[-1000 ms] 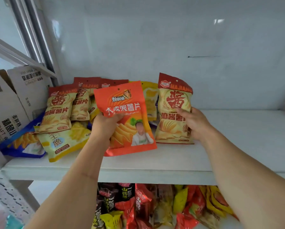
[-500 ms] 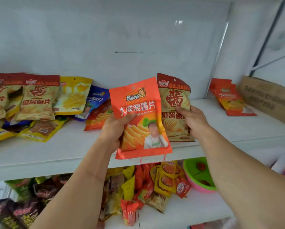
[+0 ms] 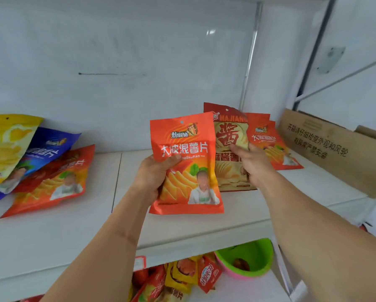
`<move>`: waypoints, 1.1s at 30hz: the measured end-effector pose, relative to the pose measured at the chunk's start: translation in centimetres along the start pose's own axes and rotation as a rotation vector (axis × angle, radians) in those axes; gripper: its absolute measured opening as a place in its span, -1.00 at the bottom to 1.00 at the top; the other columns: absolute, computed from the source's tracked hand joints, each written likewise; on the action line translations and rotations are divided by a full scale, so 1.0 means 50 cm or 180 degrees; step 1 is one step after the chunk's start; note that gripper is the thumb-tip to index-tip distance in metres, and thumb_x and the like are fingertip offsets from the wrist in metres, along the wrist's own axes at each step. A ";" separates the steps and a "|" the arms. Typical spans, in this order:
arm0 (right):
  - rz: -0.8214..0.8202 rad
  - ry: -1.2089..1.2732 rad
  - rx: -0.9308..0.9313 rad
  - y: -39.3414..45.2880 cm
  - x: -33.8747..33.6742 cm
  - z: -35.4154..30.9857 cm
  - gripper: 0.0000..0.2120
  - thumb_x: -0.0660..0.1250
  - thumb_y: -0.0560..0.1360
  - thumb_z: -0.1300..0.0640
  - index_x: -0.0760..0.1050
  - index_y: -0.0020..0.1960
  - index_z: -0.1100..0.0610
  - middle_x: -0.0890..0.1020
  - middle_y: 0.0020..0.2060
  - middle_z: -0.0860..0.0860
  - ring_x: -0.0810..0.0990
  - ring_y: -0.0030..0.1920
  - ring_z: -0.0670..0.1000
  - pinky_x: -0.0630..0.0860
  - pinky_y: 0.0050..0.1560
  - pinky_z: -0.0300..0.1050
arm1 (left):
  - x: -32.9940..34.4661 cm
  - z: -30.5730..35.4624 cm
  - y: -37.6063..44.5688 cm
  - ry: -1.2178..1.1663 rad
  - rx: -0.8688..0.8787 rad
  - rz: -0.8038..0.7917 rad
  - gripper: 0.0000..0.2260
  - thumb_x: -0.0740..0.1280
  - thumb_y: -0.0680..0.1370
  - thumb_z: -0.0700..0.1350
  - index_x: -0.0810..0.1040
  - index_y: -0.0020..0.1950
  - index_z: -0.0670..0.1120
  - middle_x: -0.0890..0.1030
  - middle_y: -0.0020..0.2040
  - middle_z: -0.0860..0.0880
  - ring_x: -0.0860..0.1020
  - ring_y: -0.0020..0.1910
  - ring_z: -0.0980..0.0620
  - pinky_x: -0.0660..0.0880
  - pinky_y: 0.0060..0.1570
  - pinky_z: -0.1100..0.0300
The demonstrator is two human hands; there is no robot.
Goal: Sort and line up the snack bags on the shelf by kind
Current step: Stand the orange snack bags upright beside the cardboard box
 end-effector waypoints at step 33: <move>-0.0304 -0.1605 -0.0109 0.366 0.007 0.094 -0.40 0.35 0.54 -0.15 0.34 0.44 0.16 0.53 0.33 0.11 0.51 0.31 0.18 0.44 0.16 -0.02 | 0.155 -0.091 0.163 0.0355 -0.0011 0.0994 -0.74 0.48 0.52 -0.03 0.64 0.15 -0.11 0.75 -0.03 -0.11 0.73 -0.06 -0.15 0.64 0.02 -0.05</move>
Point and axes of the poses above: each hand's wrist, its own y-axis towards the middle knuckle, its own x-axis out of the palm, z = x × y, the point moved 4 cm from there along y, towards the middle knuckle
